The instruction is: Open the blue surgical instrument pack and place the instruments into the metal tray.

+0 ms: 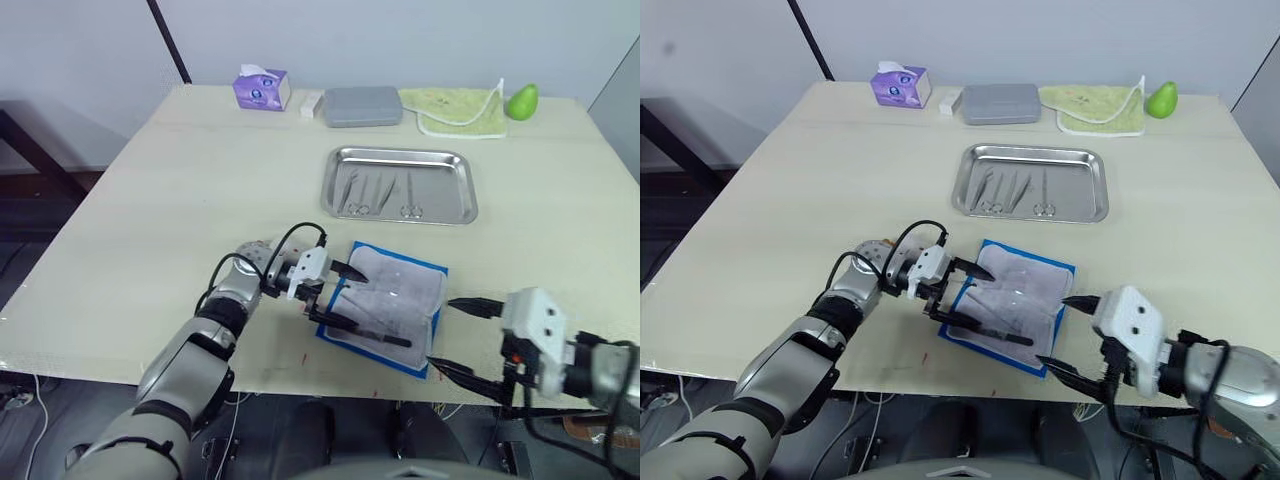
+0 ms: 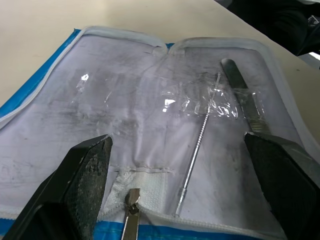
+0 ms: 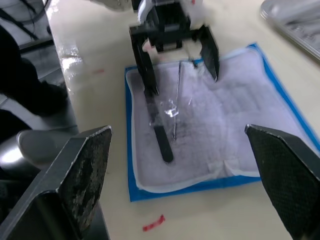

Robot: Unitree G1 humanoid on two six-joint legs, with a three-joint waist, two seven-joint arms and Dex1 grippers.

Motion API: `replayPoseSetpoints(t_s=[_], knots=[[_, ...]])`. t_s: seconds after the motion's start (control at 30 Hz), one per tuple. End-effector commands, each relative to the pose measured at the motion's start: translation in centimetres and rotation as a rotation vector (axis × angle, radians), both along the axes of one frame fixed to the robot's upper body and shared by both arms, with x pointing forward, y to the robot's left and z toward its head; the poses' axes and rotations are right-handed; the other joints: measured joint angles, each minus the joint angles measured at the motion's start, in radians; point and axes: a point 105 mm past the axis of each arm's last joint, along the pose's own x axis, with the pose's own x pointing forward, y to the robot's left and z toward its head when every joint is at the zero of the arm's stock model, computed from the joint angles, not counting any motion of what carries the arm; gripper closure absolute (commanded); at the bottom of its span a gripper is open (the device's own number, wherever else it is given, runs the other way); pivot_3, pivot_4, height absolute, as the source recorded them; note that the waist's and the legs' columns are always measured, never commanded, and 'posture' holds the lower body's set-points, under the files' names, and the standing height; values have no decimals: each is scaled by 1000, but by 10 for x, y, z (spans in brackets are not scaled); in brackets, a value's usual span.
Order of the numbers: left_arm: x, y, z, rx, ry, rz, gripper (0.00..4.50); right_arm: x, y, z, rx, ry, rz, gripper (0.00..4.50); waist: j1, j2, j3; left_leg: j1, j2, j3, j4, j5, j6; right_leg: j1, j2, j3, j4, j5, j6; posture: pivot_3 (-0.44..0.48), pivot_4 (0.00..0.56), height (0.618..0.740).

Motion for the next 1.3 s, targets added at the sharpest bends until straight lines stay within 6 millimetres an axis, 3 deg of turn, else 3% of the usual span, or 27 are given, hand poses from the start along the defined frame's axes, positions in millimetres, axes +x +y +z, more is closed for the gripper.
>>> replayPoseSetpoints(t_s=[0.03, 0.17, 0.23, 0.3, 0.7, 1.3], knots=[[-15, 11, -23, 84, 93, -31, 0, 12, 9, -15, -22, 9, -24, 24, -2, -1, 0, 0, 0, 0, 0, 0, 0, 0, 0, 0, 0, 0, 0, 0, 150, 736], [-15, 11, -22, 85, 94, -33, 0, 32, 19, -27, -38, 4, -57, 24, 0, -1, 0, 0, 0, 0, 0, 0, 0, 0, 0, 0, 0, 0, 0, 0, 150, 736], [-14, 10, -21, 84, 95, -33, 0, 37, 27, -31, -32, 12, -56, 420, -1, -1, 0, 0, 0, 0, 0, 0, 0, 0, 0, 0, 0, 0, 0, 0, 150, 736], [-14, 9, -21, 83, 95, -34, 0, 39, 33, -35, -44, 12, -45, 1137, 0, -1, 0, 0, 0, 0, 0, 0, 0, 0, 0, 0, 1, 0, 0, 0, 150, 736], [-15, 11, -21, 81, 91, -34, 0, 47, 35, -52, -108, 16, -84, 1137, 0, -1, 0, 0, 0, 0, 0, 0, 0, 0, 0, 0, 1, 0, 0, 0, 150, 736], [-13, 12, -21, 89, 93, -26, 0, 51, 21, -57, -219, -27, -106, 1137, -1, -1, 0, 0, 0, 0, 0, 0, 0, 0, 0, 0, 1, 0, 0, 0, 150, 736]])
